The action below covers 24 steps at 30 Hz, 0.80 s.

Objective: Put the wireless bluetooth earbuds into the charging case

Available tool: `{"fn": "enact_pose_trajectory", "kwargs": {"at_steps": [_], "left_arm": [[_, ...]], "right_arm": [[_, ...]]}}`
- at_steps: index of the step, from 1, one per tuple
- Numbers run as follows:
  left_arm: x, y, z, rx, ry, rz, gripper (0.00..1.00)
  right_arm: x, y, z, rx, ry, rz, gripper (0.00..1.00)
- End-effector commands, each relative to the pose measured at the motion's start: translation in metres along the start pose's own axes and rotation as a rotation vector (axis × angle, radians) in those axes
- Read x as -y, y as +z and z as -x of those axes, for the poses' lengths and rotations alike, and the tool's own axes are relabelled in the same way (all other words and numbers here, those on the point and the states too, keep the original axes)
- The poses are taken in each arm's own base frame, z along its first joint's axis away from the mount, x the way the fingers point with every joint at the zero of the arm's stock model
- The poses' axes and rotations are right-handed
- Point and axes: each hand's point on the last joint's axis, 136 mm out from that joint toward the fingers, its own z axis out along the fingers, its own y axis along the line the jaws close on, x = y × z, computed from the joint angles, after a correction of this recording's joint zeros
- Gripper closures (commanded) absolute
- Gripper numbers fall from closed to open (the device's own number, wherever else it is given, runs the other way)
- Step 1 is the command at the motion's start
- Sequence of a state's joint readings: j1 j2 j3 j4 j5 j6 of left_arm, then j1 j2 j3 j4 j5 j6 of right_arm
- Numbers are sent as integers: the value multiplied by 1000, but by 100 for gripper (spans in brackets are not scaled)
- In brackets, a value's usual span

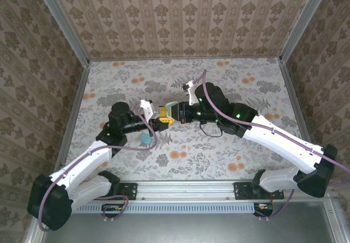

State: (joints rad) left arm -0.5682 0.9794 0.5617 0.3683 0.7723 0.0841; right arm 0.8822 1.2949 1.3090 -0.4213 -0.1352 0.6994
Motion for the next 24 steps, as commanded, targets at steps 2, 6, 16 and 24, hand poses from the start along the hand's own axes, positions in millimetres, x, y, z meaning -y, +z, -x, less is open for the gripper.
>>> {"fn": "enact_pose_trajectory", "kwargs": {"at_steps": [2, 6, 16, 24], "left_arm": [[3, -3, 8, 29, 47, 5, 94], [3, -3, 8, 33, 46, 5, 95], [3, -4, 10, 44, 48, 10, 95], [3, -4, 12, 54, 52, 11, 95]], "right_arm": [[-7, 3, 11, 34, -39, -1, 82], [-4, 10, 8, 21, -39, -10, 82], [-2, 18, 4, 13, -47, -20, 81], [0, 24, -1, -3, -47, -30, 81]]}}
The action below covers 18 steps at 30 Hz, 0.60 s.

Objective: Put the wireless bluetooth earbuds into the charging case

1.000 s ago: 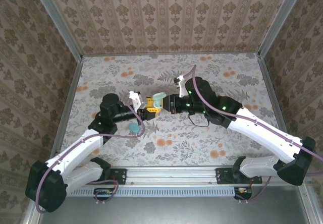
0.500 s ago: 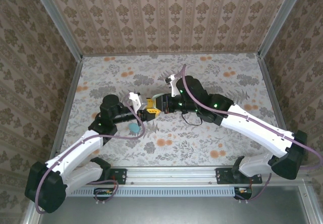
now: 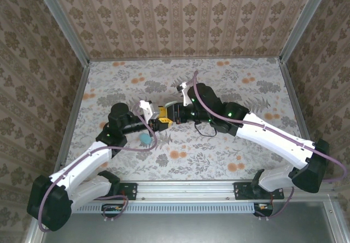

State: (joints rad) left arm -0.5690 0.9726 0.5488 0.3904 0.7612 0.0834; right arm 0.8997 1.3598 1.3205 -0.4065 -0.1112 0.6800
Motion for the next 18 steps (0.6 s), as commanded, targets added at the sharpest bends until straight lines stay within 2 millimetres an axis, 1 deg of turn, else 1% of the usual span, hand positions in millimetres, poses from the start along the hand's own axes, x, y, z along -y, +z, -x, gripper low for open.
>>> {"fn": "enact_pose_trajectory", "kwargs": {"at_steps": [1, 15, 18], "left_arm": [[3, -3, 13, 44, 42, 1, 95], [4, -5, 13, 48, 47, 7, 95], [4, -5, 12, 46, 47, 6, 95]], "right_arm": [[-4, 3, 5, 20, -24, -1, 80], [11, 8, 0, 18, -42, -74, 78], [12, 7, 1, 23, -45, -79, 76]]}}
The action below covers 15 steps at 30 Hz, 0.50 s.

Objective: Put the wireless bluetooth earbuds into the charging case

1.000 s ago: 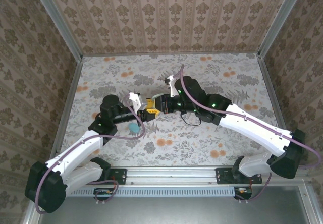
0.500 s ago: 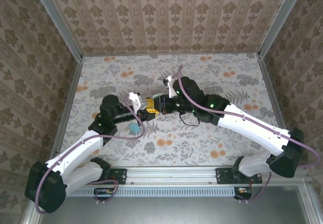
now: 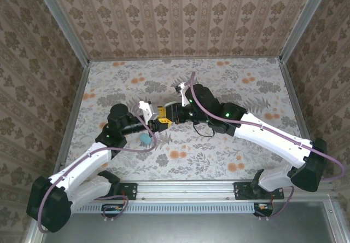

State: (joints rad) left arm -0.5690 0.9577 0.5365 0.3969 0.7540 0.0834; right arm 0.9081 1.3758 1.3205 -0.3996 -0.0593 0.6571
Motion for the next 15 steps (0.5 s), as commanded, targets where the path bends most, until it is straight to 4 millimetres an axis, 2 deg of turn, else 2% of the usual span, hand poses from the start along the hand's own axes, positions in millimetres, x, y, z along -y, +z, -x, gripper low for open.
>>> {"fn": "enact_pose_trajectory", "kwargs": {"at_steps": [1, 15], "left_arm": [[3, -2, 12, 40, 41, -1, 95], [2, -1, 10, 35, 40, 0, 95]], "right_arm": [[6, 2, -1, 2, -19, -39, 74], [1, -13, 11, 39, -25, -43, 65]]}}
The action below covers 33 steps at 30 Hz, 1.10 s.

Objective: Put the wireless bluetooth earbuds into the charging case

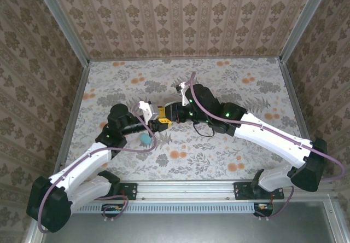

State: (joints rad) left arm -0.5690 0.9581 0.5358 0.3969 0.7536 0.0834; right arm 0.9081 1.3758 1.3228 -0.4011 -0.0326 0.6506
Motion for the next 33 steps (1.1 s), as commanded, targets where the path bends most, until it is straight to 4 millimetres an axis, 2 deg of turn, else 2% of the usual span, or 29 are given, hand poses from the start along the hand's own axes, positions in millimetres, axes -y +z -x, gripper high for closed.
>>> {"fn": "enact_pose_trajectory", "kwargs": {"at_steps": [1, 13, 20, 25, 28, 33], "left_arm": [[2, -2, 10, 35, 40, -1, 95], [2, -1, 8, 33, 59, -1, 95], [2, -2, 3, 23, 108, 6, 95], [2, 1, 2, 14, 151, 7, 95], [4, 3, 2, 12, 175, -1, 95], [3, 5, 2, 7, 201, 3, 95]], "right_arm": [[-2, -14, 9, 27, -19, -21, 64], [-3, -38, 20, 74, -25, -36, 63], [9, -68, 27, 132, -46, -92, 63], [42, -85, 23, 123, -8, -195, 63], [75, -90, 17, 99, 72, -268, 62], [130, -91, -5, 2, 202, -391, 62]]}}
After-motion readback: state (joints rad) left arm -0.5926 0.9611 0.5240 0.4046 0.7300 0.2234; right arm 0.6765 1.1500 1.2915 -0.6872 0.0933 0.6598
